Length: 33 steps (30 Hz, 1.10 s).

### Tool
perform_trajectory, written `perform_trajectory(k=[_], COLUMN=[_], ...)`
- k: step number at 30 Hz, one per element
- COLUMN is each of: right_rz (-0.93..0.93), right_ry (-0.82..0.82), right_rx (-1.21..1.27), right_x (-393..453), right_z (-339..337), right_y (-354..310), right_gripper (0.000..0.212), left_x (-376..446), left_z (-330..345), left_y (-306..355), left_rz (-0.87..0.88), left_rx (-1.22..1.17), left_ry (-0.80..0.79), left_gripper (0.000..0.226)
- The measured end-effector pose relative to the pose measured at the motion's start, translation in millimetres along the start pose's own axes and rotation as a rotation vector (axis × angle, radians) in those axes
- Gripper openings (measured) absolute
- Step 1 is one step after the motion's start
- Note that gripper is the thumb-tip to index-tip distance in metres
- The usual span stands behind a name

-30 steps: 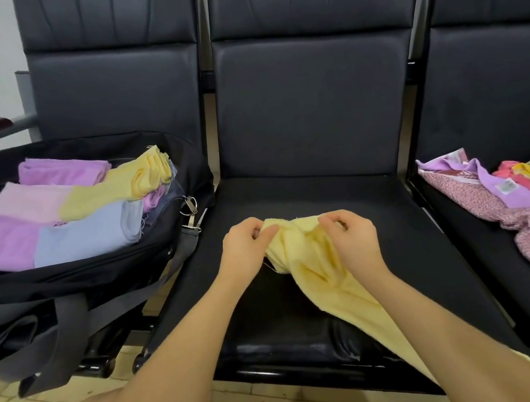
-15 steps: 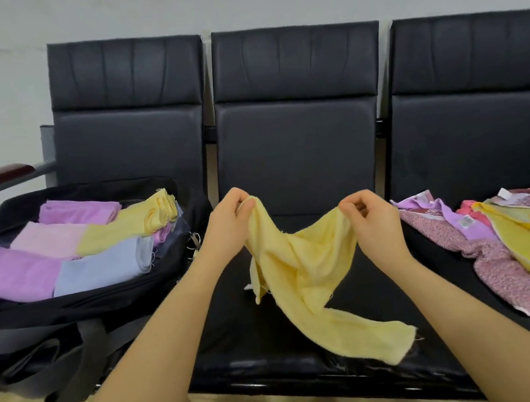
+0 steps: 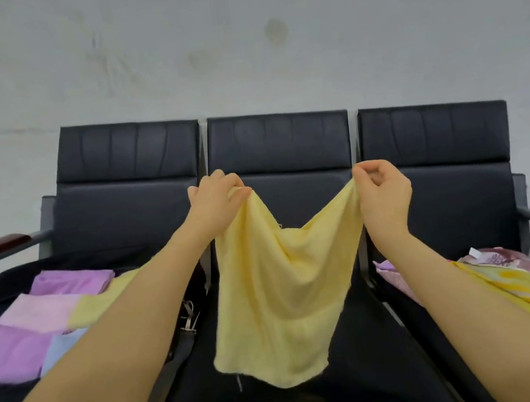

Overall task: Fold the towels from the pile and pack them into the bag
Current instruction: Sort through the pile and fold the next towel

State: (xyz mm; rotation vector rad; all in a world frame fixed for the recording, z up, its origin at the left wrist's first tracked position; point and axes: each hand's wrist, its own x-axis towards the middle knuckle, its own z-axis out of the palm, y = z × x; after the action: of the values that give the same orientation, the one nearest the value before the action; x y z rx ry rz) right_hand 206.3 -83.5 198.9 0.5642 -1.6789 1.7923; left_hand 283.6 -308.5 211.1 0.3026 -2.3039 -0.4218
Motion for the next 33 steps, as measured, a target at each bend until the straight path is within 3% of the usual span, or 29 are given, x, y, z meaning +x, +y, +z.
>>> perform_trajectory(k=[7,11,16,19,22,30,33], right_rz=[0.064,0.141,0.039,0.006,-0.044,0.016,0.021], right_ry=[-0.058,-0.258,-0.510,-0.506,-0.433,-0.457,-0.454], right_rx=[0.012,0.055,-0.100,-0.078,-0.027,-0.088,-0.110], right_x=[0.6,-5.4,-19.5,-21.7,-19.3,-25.2,-28.5], right_z=[0.9,9.4,27.9,36.4,37.2,32.1,32.1], right_y=[7.0,6.3,15.4,22.6,27.3,48.4,53.8], right_gripper=[0.018,0.024,0.024,0.025,0.008,0.013,0.016], left_x=[-3.0,-5.5,-2.5,-1.3,-2.8,-20.4,-23.4], left_z=[0.3,3.9,4.0,5.8,12.2,29.9,35.7], left_y=[12.1,26.4,44.1,45.8,36.4,-1.8,-7.0], left_rz=[0.038,0.049,0.112,0.152,0.148,-0.043,-0.046], left_rx=[-0.091,-0.193,-0.292,-0.306,-0.345,-0.401,-0.296], left_ry=[-0.004,-0.066,-0.130,-0.189,-0.222,-0.212,-0.197], left_gripper=[0.010,0.012,0.013,0.011,0.005,0.010,0.013])
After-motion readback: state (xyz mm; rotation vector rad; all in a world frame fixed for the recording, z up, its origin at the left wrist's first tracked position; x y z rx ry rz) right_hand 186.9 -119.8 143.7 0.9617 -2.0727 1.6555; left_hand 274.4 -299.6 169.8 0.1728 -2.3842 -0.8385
